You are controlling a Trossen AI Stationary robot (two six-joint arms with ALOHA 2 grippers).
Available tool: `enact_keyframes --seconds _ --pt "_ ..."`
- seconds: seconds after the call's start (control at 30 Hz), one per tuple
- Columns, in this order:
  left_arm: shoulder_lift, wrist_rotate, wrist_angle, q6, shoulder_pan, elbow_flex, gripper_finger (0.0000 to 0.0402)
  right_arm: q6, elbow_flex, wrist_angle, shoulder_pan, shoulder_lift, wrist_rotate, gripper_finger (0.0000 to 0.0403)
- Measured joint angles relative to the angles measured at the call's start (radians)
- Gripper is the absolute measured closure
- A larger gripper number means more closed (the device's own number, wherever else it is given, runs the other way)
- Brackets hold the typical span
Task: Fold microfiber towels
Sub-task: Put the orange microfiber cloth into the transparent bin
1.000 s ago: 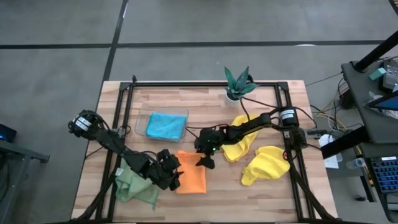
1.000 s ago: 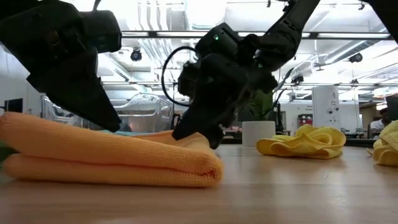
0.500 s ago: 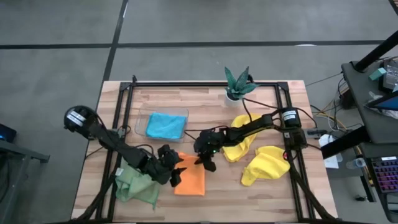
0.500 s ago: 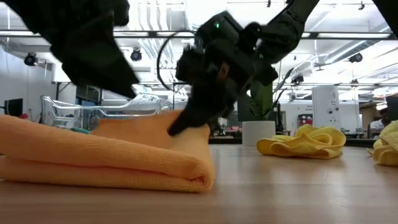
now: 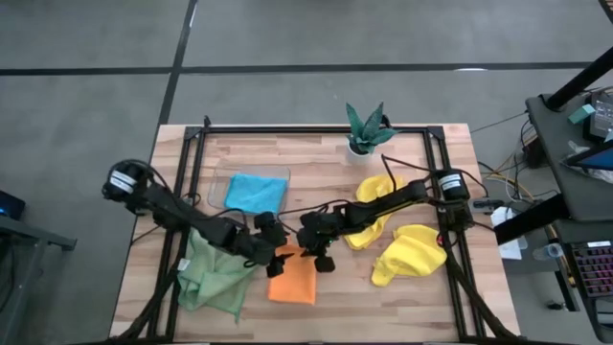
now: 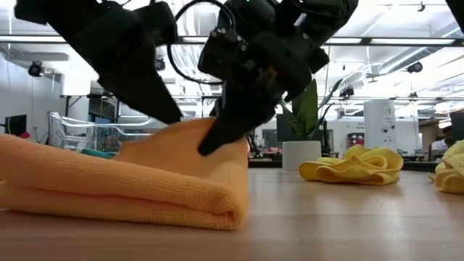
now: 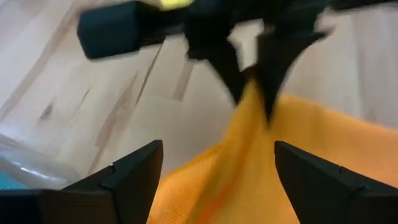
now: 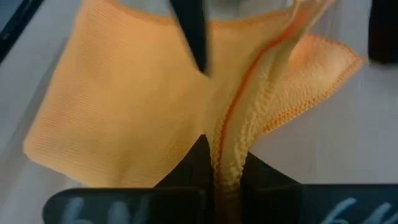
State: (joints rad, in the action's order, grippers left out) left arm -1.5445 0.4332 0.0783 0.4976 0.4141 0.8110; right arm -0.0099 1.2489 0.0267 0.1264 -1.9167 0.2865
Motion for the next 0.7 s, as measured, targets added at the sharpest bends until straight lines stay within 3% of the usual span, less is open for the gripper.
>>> enact_keyframes --seconds 0.5,0.7 --pt "-0.015 -0.081 -0.103 -0.017 -0.007 -0.031 0.0127 -0.080 0.069 0.022 0.009 0.000 -0.001 0.0390" --pt "-0.015 -0.104 -0.101 -0.008 -0.007 -0.031 0.0174 -0.083 0.090 0.032 0.009 0.000 -0.002 0.0390"
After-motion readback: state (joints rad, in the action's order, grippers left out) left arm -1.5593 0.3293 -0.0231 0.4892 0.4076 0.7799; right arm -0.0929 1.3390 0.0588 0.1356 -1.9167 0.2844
